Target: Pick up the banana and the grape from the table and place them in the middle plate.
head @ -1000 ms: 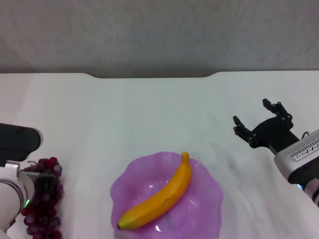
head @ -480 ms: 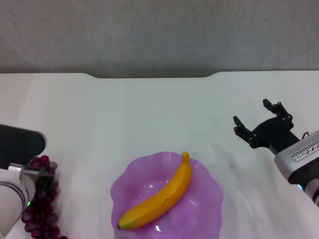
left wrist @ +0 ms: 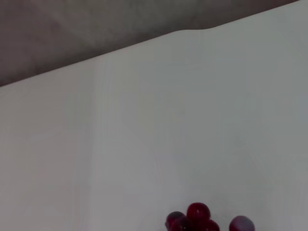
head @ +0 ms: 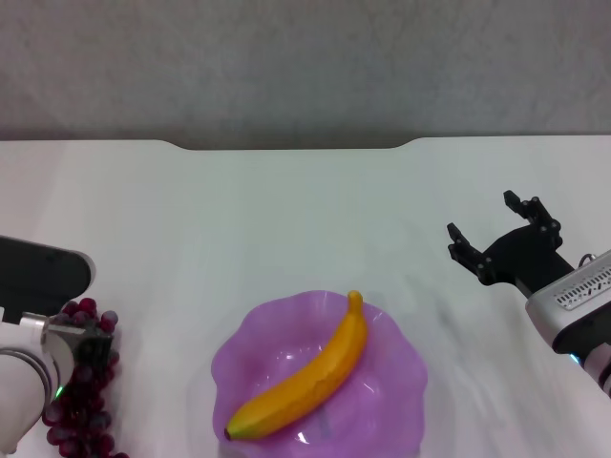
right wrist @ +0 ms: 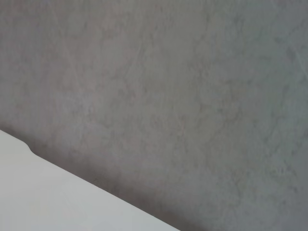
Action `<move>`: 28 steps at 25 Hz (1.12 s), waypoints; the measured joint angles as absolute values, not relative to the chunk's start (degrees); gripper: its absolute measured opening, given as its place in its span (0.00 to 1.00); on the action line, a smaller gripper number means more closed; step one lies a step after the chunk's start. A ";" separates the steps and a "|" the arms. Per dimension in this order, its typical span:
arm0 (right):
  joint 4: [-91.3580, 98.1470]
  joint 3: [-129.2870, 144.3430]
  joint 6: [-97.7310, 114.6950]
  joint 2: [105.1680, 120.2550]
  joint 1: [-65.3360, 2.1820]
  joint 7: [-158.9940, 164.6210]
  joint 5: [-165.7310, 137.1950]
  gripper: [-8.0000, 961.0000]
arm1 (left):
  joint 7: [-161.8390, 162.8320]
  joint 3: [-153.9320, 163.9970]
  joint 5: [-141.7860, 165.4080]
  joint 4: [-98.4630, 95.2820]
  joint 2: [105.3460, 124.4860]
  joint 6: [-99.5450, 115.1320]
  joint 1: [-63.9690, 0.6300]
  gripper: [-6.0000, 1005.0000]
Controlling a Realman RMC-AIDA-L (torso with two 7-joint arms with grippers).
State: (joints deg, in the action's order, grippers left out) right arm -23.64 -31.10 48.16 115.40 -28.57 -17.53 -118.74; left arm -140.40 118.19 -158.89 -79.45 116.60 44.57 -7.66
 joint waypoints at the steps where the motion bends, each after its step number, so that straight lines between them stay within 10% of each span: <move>1: -23.64 -31.08 48.16 115.39 -28.55 -17.52 -118.74 0.92 | -140.73 117.98 -159.34 -79.46 116.58 44.31 -7.54 0.15; 28: -23.36 -30.34 47.92 115.40 -28.27 -17.14 -118.32 0.92 | -152.30 110.51 -166.06 -93.93 115.87 21.79 6.82 0.13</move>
